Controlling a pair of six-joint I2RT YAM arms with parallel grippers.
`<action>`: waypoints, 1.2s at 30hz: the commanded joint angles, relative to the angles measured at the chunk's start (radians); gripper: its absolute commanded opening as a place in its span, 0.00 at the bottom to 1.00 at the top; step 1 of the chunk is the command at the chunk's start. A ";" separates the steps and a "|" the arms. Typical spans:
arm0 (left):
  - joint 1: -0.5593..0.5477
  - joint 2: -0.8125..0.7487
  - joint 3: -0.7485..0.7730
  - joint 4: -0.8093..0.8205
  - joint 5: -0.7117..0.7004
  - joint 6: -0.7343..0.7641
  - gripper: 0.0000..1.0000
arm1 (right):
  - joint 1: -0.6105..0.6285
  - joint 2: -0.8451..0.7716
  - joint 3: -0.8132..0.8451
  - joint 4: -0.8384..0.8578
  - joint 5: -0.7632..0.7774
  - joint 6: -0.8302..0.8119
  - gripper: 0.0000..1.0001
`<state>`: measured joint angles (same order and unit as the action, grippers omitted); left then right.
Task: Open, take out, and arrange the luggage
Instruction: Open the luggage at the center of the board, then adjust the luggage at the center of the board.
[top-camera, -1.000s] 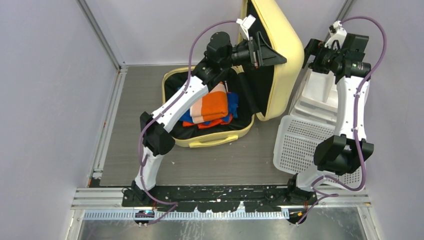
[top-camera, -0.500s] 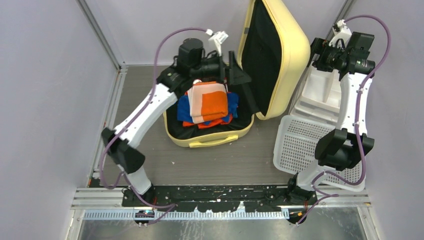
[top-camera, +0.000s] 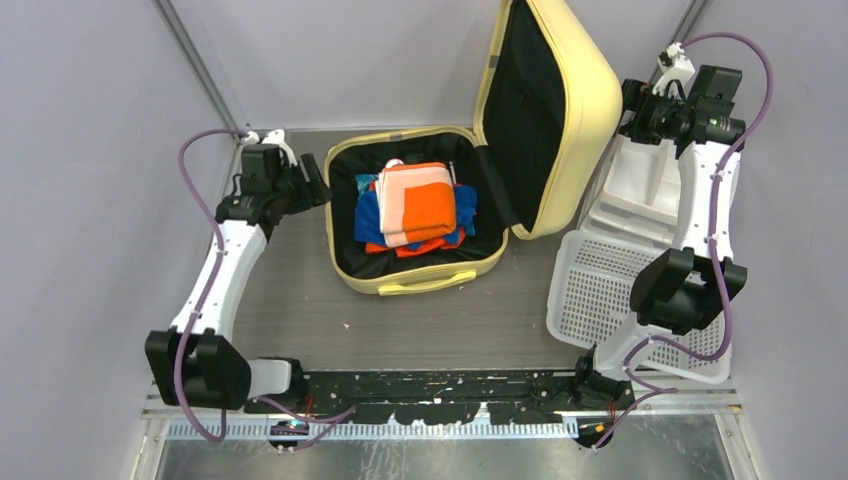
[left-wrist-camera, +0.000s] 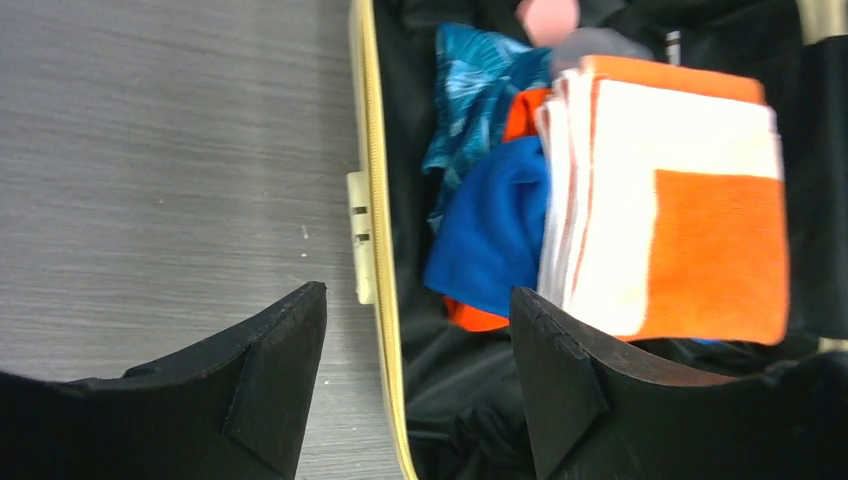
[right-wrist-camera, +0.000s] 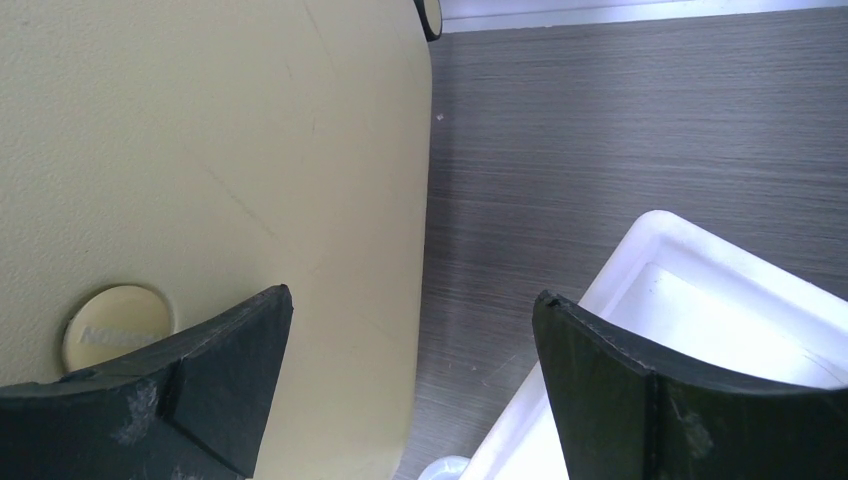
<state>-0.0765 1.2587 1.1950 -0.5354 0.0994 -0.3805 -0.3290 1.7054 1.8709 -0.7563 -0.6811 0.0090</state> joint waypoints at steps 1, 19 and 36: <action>0.000 0.067 0.004 0.065 -0.087 -0.002 0.65 | 0.016 -0.005 0.037 0.010 -0.056 0.000 0.94; 0.001 0.370 0.091 0.093 -0.031 -0.059 0.32 | 0.016 -0.007 0.038 -0.005 -0.068 -0.003 0.94; 0.062 0.246 -0.091 0.200 -0.080 -0.192 0.00 | 0.017 -0.003 0.045 -0.011 -0.089 0.000 0.94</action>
<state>-0.0494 1.5784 1.1404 -0.3717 0.0540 -0.5095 -0.3290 1.7157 1.8721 -0.7574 -0.7048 0.0025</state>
